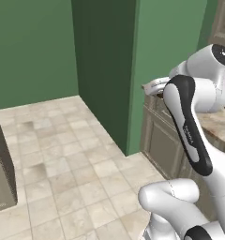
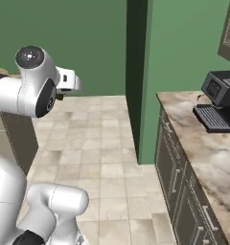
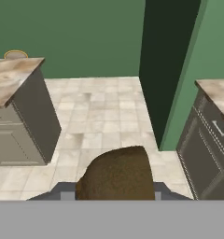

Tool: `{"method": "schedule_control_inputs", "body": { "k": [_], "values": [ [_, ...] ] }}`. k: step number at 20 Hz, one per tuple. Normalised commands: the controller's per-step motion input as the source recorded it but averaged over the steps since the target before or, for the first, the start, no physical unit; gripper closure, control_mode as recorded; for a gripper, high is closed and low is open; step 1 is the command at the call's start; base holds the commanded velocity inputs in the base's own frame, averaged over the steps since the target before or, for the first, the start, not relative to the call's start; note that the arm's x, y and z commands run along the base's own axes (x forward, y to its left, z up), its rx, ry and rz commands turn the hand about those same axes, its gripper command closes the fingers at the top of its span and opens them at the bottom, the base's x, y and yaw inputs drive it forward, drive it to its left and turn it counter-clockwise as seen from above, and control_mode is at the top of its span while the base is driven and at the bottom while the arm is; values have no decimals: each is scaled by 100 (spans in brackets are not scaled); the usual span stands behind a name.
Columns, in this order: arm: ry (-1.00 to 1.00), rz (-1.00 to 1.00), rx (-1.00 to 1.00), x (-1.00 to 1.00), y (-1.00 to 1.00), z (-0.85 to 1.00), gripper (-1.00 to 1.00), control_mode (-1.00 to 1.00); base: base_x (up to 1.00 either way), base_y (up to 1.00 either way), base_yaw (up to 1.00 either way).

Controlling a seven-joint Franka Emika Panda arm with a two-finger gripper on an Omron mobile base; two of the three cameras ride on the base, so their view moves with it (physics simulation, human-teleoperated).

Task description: Retrieve the kiwi and tangerine from the fridge and place them into the bowl on the dining table.

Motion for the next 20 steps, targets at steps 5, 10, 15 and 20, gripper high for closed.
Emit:
{"method": "schedule_control_inputs", "body": {
  "k": [5, 10, 15, 20],
  "values": [
    [0, 0, 0, 0, 0, 0, 100, 100, 100, 23, 3],
    [0, 0, 0, 0, 0, 0, 100, 100, 100, 2, 46],
    [0, 0, 0, 0, 0, 0, 100, 100, 100, -14, 59],
    [0, 0, 0, 0, 0, 0, 100, 100, 100, -34, 50]
  ]
}}
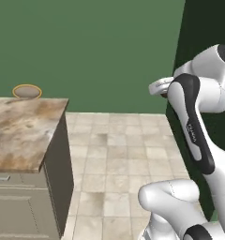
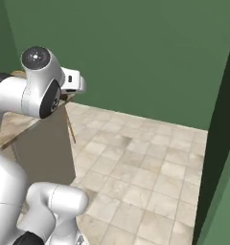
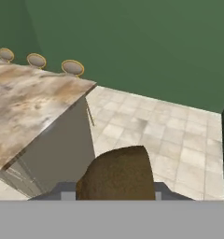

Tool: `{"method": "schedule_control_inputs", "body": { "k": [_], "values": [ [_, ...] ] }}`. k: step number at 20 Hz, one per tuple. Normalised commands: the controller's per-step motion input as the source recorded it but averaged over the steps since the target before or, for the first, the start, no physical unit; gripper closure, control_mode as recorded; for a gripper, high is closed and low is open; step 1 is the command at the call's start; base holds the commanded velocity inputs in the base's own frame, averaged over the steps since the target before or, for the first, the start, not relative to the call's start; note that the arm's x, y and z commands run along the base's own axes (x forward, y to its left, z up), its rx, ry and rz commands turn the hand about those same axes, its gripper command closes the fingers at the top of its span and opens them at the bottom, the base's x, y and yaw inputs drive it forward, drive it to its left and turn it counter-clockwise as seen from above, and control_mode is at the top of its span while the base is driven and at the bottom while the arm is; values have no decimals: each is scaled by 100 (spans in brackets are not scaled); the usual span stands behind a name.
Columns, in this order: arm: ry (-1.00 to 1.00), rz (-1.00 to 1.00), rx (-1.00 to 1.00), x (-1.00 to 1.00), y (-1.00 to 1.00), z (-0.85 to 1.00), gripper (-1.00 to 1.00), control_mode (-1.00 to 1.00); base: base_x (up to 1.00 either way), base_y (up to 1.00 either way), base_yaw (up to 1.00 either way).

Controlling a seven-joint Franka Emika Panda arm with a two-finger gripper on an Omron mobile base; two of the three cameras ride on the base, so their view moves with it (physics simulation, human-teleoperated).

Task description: Retrieve the kiwi and tangerine from the fridge and place them into the bowl on the dining table.

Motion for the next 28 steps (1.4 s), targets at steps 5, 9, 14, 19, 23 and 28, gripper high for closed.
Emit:
{"method": "schedule_control_inputs", "body": {
  "k": [5, 9, 14, 19, 23, 28],
  "values": [
    [0, 0, 0, 0, 0, 0, 100, 100, 100, -73, 29],
    [0, 0, 0, 0, 0, 0, 100, 100, 100, -58, 23],
    [0, 0, 0, 0, 0, 0, 100, 100, 100, -32, 21],
    [0, 0, 0, 0, 0, 0, 100, 100, 100, -19, 21],
    [0, 0, 0, 0, 0, 0, 100, 100, 100, -29, 27],
    [0, 0, 0, 0, 0, 0, 100, 100, 100, -8, 58]
  ]
}}
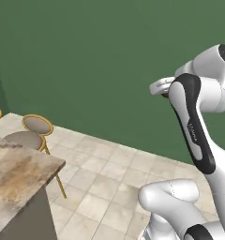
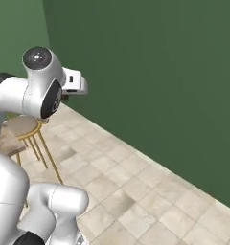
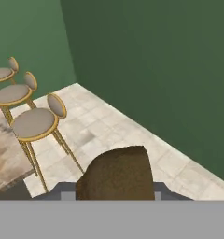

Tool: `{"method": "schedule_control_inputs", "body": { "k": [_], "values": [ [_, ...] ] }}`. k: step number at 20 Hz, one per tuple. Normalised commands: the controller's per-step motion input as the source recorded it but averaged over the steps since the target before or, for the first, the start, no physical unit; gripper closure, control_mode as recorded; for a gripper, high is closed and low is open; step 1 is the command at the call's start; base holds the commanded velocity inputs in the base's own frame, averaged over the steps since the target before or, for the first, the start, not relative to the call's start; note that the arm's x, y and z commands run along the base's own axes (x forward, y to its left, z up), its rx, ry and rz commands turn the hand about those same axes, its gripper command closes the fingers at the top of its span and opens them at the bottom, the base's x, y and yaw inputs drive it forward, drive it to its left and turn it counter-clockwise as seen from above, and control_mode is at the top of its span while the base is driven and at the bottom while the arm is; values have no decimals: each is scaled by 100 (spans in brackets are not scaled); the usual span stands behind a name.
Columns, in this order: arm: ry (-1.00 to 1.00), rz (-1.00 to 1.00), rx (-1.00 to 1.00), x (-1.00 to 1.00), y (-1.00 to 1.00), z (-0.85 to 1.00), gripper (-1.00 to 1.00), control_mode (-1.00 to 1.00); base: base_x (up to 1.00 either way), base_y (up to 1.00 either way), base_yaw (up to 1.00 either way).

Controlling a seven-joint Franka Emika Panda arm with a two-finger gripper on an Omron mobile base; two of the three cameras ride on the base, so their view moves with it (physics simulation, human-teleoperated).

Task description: Retrieve the kiwi and tangerine from the fridge and place them into the bowl on the dining table.

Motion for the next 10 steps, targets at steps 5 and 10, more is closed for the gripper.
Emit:
{"method": "schedule_control_inputs", "body": {
  "k": [5, 10],
  "values": [
    [0, 0, 0, 0, 0, 0, 100, 100, 100, -19, 59],
    [0, 0, 0, 0, 0, 0, 100, 100, 100, -74, 42]
  ]
}}
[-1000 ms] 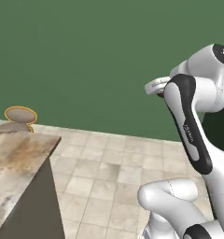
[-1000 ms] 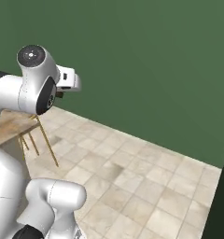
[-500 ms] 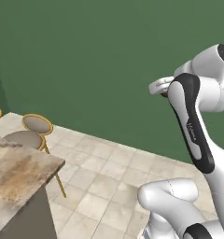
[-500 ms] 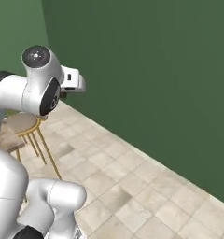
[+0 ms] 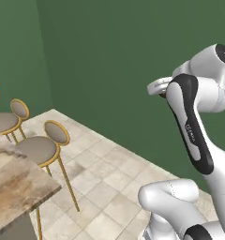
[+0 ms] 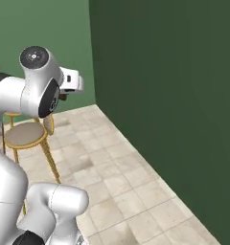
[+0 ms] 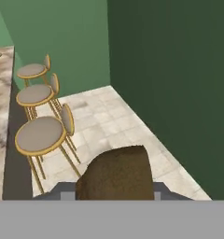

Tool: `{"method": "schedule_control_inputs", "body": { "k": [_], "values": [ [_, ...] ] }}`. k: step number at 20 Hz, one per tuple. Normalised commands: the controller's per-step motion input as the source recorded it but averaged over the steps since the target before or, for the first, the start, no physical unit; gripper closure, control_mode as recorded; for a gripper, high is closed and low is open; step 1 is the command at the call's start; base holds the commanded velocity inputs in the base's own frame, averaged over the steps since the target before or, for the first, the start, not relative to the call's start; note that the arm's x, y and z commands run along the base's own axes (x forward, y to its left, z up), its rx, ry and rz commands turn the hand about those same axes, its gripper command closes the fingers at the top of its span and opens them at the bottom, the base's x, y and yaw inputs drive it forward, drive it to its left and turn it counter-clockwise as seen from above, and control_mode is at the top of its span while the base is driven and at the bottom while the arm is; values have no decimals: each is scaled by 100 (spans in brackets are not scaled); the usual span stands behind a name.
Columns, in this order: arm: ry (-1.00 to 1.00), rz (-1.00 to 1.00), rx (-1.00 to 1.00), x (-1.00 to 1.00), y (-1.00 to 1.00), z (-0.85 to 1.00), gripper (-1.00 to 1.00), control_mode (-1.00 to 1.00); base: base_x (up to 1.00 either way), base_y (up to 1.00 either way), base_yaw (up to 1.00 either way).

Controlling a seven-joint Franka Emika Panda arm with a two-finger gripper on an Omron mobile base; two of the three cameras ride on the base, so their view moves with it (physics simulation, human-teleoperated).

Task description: Retrieve the kiwi and tangerine from the fridge and place them into the bowl on the dining table.

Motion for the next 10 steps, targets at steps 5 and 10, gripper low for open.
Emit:
{"method": "schedule_control_inputs", "body": {
  "k": [5, 10],
  "values": [
    [0, 0, 0, 0, 0, 0, 100, 100, 100, -84, 26],
    [0, 0, 0, 0, 0, 0, 100, 100, 100, -30, 21]
  ]
}}
